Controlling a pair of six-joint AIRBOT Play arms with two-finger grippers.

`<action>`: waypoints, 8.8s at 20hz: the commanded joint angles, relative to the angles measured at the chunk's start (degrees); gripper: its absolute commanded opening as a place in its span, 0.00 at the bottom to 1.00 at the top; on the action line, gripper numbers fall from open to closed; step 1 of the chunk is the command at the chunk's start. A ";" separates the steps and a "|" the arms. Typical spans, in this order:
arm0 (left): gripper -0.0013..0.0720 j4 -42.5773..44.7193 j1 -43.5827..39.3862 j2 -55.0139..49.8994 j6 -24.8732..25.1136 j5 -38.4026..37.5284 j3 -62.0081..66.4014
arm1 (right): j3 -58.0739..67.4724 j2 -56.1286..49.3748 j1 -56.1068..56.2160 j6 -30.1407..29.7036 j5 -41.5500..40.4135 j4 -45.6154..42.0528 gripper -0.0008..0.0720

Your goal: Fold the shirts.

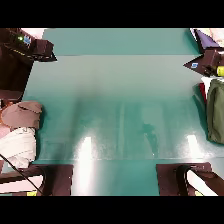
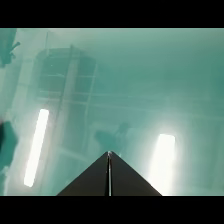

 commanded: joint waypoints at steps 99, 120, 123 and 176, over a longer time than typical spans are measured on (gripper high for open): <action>0.77 -10.03 -1.77 7.91 5.92 35.89 -67.30 | 19.12 -5.38 0.44 -3.85 5.18 1.60 0.03; 0.05 -5.46 -1.75 13.99 6.49 20.24 -45.64 | -23.17 -23.02 35.21 -3.37 -19.58 2.54 0.83; 0.05 -5.49 -1.75 13.99 6.49 20.50 -45.64 | -23.15 -25.18 37.66 -3.48 -21.75 5.09 0.83; 0.05 7.39 -1.75 -4.90 4.92 14.62 -3.50 | 18.53 -18.49 -3.54 2.95 8.94 -19.71 0.03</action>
